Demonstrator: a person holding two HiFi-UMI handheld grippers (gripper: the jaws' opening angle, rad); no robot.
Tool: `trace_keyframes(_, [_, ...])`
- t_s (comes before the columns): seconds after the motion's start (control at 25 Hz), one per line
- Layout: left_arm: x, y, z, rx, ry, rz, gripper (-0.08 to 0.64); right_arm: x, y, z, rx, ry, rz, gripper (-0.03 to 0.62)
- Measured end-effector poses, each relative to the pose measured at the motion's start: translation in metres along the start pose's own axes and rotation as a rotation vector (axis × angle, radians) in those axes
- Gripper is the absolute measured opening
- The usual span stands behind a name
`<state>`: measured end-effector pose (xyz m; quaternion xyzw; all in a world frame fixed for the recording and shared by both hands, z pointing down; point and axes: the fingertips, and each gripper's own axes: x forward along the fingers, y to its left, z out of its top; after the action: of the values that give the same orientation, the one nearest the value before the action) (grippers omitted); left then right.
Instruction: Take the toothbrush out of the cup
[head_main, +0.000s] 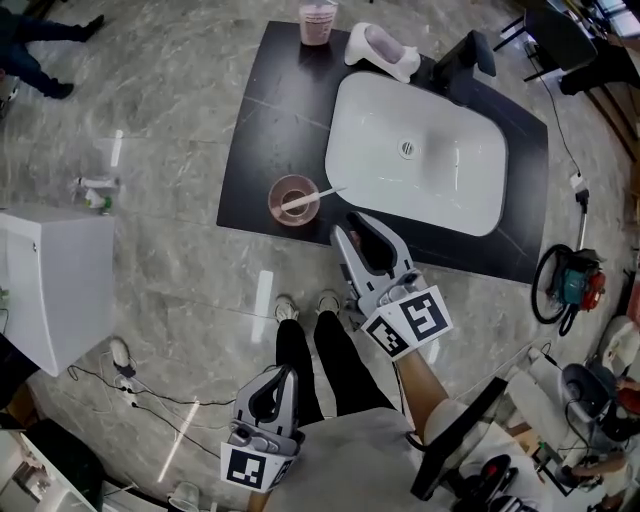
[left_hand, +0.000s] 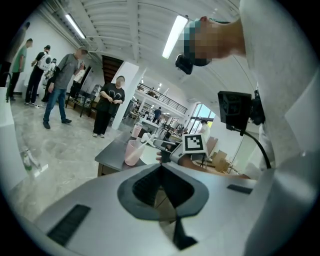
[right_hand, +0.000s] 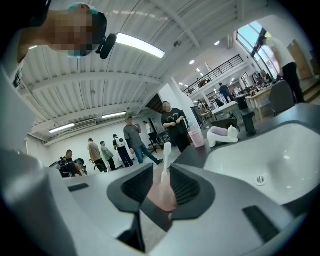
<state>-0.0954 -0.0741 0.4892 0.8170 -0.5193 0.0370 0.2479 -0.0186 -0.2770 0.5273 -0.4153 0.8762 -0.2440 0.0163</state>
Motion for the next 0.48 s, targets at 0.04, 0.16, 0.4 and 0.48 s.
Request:
trace_keyframes(0.04, [0.0, 0.0, 0.0, -0.001, 0.005, 0.003, 0.003, 0.006, -0.002, 0.001, 0.014, -0.005, 0.006, 0.095])
trace_keyframes(0.16, [-0.001, 0.003, -0.001, -0.023, 0.024, 0.021, 0.003, 0.025, -0.009, 0.0, 0.058, -0.014, 0.016, 0.094])
trace_keyframes(0.4, [-0.005, 0.013, 0.002, -0.003, 0.013, 0.04, 0.003, 0.041, -0.015, -0.002, 0.071, -0.019, 0.018, 0.094])
trace_keyframes(0.48, [-0.005, 0.015, 0.001, -0.007, 0.017, 0.042, 0.003, 0.042, -0.015, -0.002, 0.073, -0.024, 0.019, 0.094])
